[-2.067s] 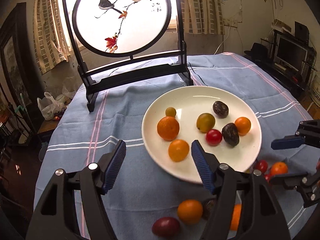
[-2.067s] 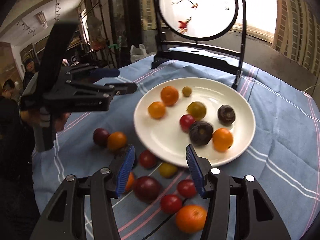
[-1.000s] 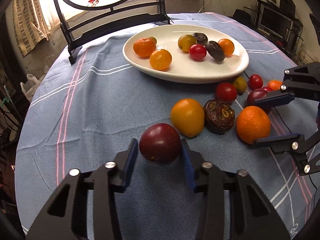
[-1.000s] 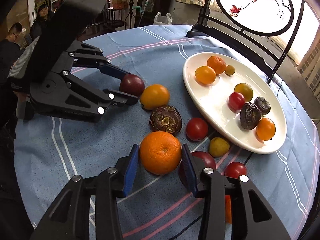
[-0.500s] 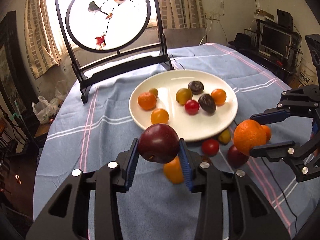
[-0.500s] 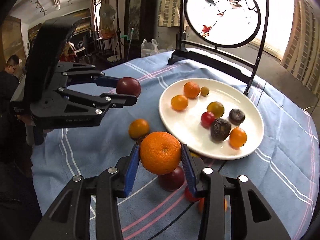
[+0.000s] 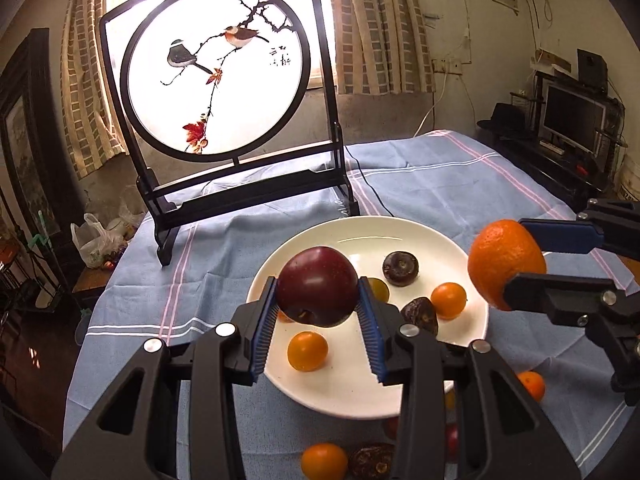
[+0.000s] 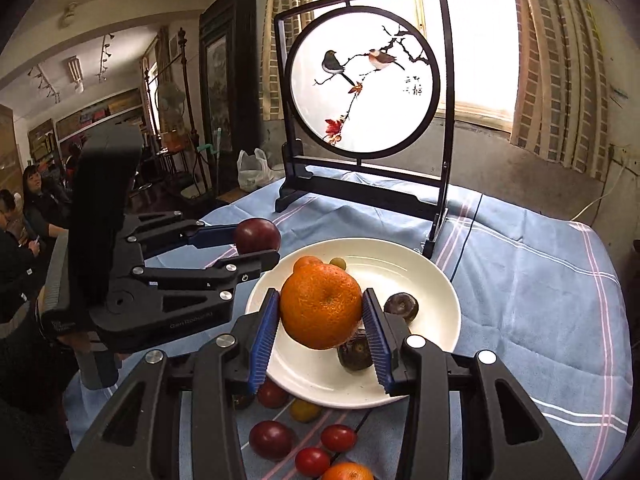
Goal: Organize fruits
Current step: 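Carry the plum and orange over the plate and open both grippers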
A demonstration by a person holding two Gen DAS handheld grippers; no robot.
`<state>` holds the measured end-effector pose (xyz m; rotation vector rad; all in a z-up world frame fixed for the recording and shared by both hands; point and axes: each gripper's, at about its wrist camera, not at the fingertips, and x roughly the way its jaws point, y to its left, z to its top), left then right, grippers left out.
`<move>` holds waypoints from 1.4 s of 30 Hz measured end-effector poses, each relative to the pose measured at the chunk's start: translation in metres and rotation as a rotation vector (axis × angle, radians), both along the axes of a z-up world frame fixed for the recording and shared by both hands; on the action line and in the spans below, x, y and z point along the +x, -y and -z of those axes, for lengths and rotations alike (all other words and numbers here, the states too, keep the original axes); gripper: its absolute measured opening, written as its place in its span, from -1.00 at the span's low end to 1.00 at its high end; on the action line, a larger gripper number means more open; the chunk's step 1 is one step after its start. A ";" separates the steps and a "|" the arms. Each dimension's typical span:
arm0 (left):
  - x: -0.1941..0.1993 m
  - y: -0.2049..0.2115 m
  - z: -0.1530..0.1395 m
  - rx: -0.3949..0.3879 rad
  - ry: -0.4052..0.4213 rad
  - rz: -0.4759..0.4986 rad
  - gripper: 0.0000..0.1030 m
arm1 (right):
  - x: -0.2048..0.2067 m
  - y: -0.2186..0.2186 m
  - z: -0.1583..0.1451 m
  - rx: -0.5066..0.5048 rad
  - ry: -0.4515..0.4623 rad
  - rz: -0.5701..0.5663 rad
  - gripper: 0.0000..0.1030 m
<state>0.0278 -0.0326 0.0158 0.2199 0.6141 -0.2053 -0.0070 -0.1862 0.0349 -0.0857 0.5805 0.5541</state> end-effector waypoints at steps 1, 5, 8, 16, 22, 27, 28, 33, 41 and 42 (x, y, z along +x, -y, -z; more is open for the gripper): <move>0.004 0.000 0.003 -0.008 -0.010 -0.004 -0.26 | 0.005 0.001 0.001 0.007 -0.002 0.008 -0.18; 0.019 0.001 0.017 -0.020 -0.048 -0.024 -0.26 | 0.018 0.004 0.008 0.030 -0.022 0.030 -0.18; 0.028 0.002 0.027 -0.017 -0.073 -0.039 -0.26 | 0.029 0.003 0.017 0.022 -0.043 0.043 -0.18; 0.044 -0.003 0.044 -0.027 -0.113 -0.070 -0.26 | 0.052 0.005 0.035 0.043 -0.093 0.080 -0.17; 0.045 -0.001 0.048 -0.024 -0.115 -0.066 -0.25 | 0.057 0.003 0.039 0.034 -0.096 0.090 -0.17; 0.044 0.000 0.052 -0.021 -0.118 -0.061 -0.25 | 0.053 0.003 0.039 0.060 -0.080 0.090 -0.17; 0.044 0.000 0.053 -0.018 -0.118 -0.062 -0.25 | 0.053 0.004 0.040 0.072 -0.081 0.086 -0.17; 0.046 -0.001 0.055 -0.021 -0.125 -0.066 -0.25 | 0.056 0.001 0.047 0.058 -0.096 0.091 -0.17; 0.046 0.001 0.057 -0.019 -0.123 -0.053 -0.25 | 0.061 0.002 0.055 0.055 -0.111 0.109 -0.17; 0.046 0.002 0.058 -0.016 -0.123 -0.050 -0.25 | 0.062 0.001 0.055 0.056 -0.109 0.111 -0.17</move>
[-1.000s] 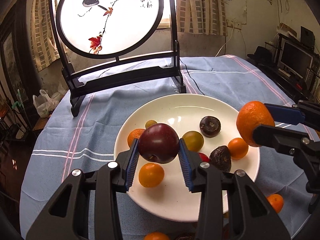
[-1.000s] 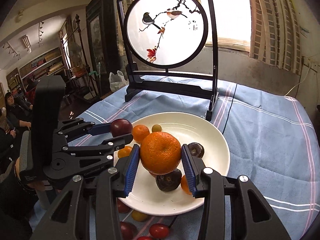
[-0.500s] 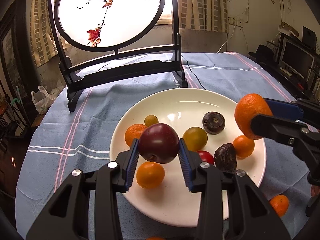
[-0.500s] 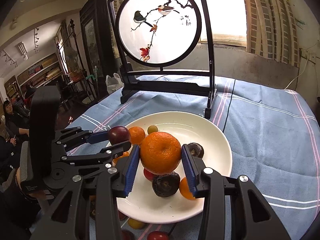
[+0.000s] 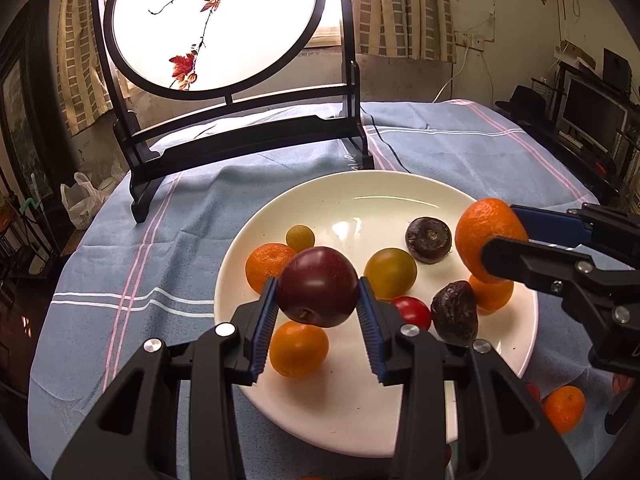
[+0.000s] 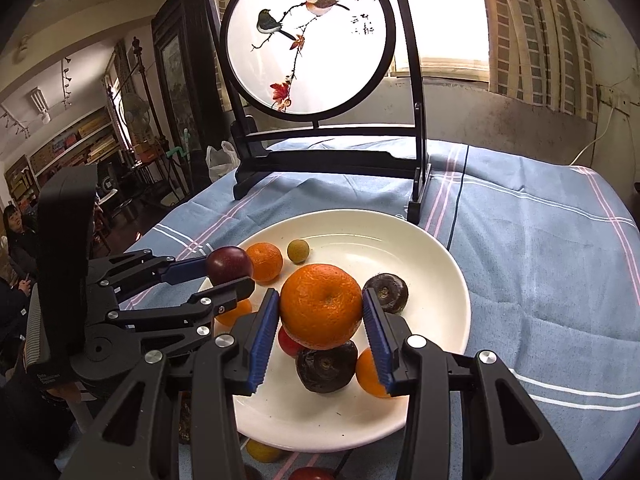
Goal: Organize fruits
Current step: 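Carry the plum and orange over the plate and open both grippers, then grasp a large orange with the right gripper while the left grasps a yellow-orange tomato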
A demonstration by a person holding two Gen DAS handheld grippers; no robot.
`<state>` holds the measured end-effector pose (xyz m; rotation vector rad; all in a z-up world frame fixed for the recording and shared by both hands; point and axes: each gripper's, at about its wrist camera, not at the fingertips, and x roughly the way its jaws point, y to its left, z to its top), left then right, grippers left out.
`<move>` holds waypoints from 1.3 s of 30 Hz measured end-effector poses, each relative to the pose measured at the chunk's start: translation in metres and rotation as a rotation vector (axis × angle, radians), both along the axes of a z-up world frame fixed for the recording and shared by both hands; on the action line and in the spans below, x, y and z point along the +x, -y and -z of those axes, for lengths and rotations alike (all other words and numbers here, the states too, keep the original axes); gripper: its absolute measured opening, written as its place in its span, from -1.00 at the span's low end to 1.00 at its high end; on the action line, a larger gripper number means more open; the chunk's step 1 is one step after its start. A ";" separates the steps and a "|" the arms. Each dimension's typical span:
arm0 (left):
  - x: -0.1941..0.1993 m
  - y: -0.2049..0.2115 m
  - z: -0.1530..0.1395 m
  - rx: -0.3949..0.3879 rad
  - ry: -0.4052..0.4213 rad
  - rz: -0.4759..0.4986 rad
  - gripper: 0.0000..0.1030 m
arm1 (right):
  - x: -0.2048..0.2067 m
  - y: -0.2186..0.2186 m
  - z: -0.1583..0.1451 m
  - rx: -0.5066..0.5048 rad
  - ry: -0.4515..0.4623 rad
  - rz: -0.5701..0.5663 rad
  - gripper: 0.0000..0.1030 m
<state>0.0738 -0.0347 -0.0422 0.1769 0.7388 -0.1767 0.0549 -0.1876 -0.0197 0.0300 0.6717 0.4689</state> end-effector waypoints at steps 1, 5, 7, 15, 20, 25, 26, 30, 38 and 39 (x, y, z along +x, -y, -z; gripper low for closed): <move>0.000 0.001 0.001 0.003 -0.001 0.003 -0.25 | 0.001 -0.001 0.000 0.001 0.001 0.000 -0.17; 0.000 0.004 0.004 0.013 -0.002 0.006 -0.10 | 0.004 -0.004 0.006 -0.014 0.008 0.025 -0.06; -0.002 0.002 0.000 0.024 0.031 -0.017 0.41 | 0.006 0.000 0.008 -0.006 0.014 0.052 0.16; -0.006 -0.015 -0.014 -0.012 0.075 -0.037 0.50 | 0.007 0.021 0.000 0.057 0.012 0.087 0.17; -0.013 -0.025 -0.028 -0.042 0.089 -0.023 0.50 | -0.001 0.010 -0.003 0.035 0.017 0.038 0.17; -0.045 -0.042 -0.038 -0.055 0.088 0.071 0.51 | -0.028 0.010 -0.023 0.029 0.055 -0.021 0.21; -0.052 -0.047 -0.035 -0.048 0.070 0.093 0.51 | -0.035 0.012 -0.025 0.014 0.059 -0.029 0.23; -0.085 -0.068 -0.015 0.015 0.016 0.137 0.51 | -0.072 0.025 -0.024 -0.083 0.059 -0.063 0.23; -0.123 -0.097 0.023 0.009 -0.108 0.170 0.51 | -0.126 0.038 0.026 -0.238 -0.084 -0.137 0.23; -0.126 -0.094 0.025 0.012 -0.114 0.184 0.51 | -0.127 0.037 0.033 -0.245 -0.104 -0.138 0.23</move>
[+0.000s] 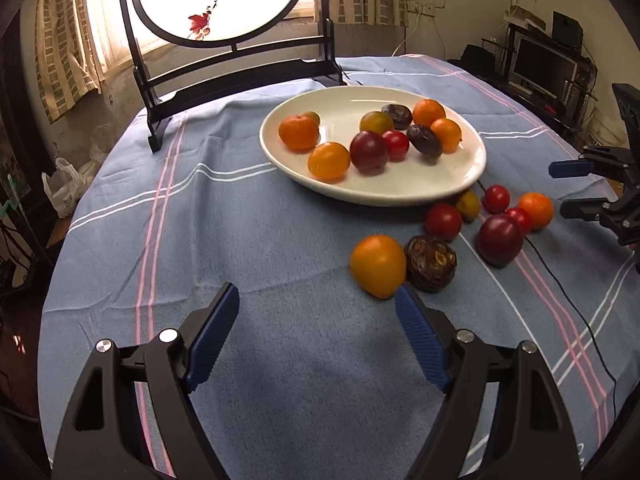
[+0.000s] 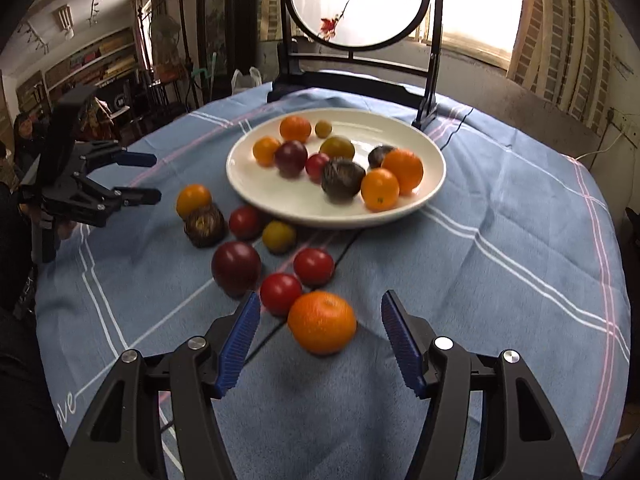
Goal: Organize fruits
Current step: 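Grasp a large orange with the right gripper while the left grasps a yellow-orange tomato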
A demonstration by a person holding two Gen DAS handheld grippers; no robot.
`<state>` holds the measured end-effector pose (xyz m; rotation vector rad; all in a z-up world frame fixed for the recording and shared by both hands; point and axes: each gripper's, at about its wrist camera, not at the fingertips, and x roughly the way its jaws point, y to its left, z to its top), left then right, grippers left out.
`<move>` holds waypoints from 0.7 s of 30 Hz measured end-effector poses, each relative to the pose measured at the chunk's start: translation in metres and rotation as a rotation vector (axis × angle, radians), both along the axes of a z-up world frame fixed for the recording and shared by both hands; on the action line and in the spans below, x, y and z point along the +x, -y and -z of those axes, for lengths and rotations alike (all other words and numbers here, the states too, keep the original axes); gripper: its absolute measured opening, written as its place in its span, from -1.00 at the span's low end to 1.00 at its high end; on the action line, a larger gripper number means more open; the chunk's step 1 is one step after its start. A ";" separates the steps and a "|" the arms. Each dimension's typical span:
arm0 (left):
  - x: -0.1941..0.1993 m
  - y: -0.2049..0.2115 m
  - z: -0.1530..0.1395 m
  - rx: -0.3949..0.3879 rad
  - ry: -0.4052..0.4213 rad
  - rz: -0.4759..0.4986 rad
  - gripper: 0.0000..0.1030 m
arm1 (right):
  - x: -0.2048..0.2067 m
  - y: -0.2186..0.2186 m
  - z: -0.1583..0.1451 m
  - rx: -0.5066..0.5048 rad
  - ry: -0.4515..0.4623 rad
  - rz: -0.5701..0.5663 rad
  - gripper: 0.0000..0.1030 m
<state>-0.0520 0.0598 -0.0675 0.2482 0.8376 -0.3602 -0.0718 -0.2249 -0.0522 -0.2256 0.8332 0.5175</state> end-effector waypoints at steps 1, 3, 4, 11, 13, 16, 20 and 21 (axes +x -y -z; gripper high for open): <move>-0.002 0.003 0.002 0.008 -0.003 0.013 0.51 | 0.000 0.000 0.006 -0.003 -0.017 -0.003 0.23; -0.006 0.012 0.007 0.029 -0.008 0.048 0.51 | 0.004 -0.004 0.015 -0.027 -0.032 -0.003 0.23; -0.007 0.015 0.009 0.038 -0.012 0.067 0.52 | 0.006 -0.006 0.018 -0.043 -0.041 -0.003 0.23; 0.010 0.027 0.023 0.082 -0.041 0.118 0.48 | 0.010 -0.004 0.022 -0.035 -0.060 -0.008 -0.17; 0.020 0.029 0.025 0.070 -0.056 0.117 0.39 | 0.009 -0.001 0.020 -0.032 -0.057 0.000 -0.17; 0.032 0.036 0.026 0.054 -0.064 0.126 0.32 | 0.009 0.001 0.019 -0.020 -0.058 0.012 -0.17; 0.043 0.043 0.027 0.002 -0.109 0.160 -0.27 | 0.010 0.001 0.019 -0.012 -0.059 0.021 -0.17; 0.043 0.045 0.026 0.012 -0.104 0.156 -0.28 | 0.010 0.001 0.019 -0.010 -0.058 0.023 -0.18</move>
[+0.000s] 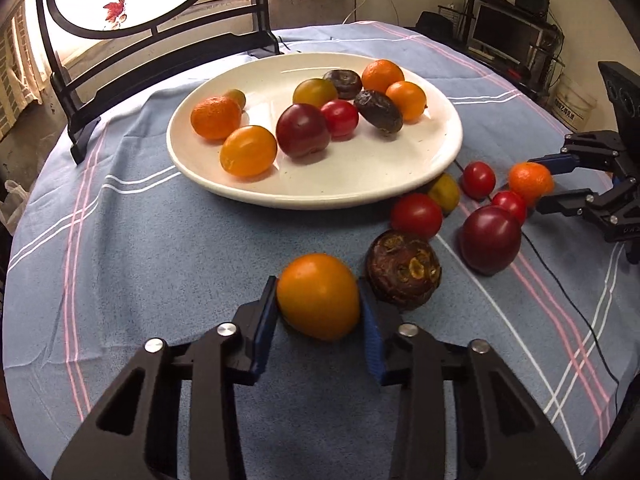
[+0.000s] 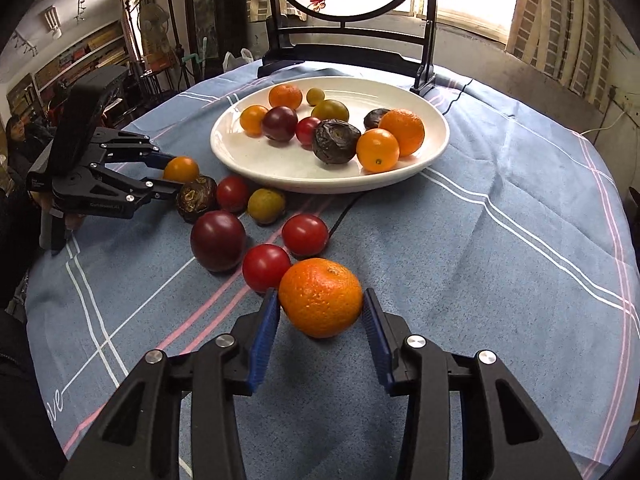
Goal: Organize fruits
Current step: 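Grasp a large orange with the right gripper while the left grasps a yellow-orange tomato, then lower both held fruits onto the plate and open both grippers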
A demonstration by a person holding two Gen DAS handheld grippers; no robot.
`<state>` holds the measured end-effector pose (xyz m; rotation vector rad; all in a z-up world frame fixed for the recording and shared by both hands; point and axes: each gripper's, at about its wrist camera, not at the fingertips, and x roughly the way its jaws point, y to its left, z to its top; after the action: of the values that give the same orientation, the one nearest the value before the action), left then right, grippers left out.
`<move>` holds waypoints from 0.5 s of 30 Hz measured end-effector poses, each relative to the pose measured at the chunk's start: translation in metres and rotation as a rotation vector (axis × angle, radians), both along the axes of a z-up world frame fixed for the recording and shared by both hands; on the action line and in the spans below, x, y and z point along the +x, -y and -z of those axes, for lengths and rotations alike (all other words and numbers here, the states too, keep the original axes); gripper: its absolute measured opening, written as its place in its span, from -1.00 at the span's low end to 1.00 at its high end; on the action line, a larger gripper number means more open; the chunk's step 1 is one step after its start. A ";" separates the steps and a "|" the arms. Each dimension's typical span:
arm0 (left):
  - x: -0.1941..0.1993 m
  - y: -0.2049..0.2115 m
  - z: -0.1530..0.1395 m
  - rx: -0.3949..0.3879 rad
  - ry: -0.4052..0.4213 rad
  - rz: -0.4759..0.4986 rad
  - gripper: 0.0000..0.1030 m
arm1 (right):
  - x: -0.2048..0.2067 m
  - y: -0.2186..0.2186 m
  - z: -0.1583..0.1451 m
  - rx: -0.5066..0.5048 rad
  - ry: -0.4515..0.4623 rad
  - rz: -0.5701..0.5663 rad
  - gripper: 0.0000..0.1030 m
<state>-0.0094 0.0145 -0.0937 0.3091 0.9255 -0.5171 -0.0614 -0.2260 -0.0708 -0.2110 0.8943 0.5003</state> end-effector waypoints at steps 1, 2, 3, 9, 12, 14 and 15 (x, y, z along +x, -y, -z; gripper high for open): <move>-0.001 0.002 0.000 0.012 0.007 0.002 -0.28 | 0.000 0.001 -0.001 0.005 -0.001 0.002 -0.18; -0.003 0.002 -0.001 0.012 0.008 0.003 -0.28 | 0.000 0.002 -0.002 0.012 0.002 0.006 -0.18; -0.005 0.002 -0.003 0.008 0.009 0.000 -0.28 | -0.001 0.003 -0.004 0.016 0.008 0.009 -0.18; -0.015 -0.002 -0.046 -0.028 0.125 -0.073 -0.28 | -0.001 0.007 -0.024 0.057 0.058 0.015 -0.18; -0.012 0.008 -0.075 -0.020 0.242 -0.137 -0.28 | 0.004 0.002 -0.044 0.076 0.116 0.012 -0.18; -0.008 0.016 -0.092 -0.041 0.294 -0.159 -0.28 | 0.009 -0.003 -0.061 0.095 0.172 0.012 -0.18; -0.004 0.020 -0.100 -0.055 0.310 -0.171 -0.28 | 0.012 -0.004 -0.069 0.114 0.191 0.012 -0.18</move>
<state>-0.0138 -0.0056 0.0064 0.2486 0.6286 -0.3250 -0.0496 -0.2216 -0.0015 -0.1472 0.6781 0.5097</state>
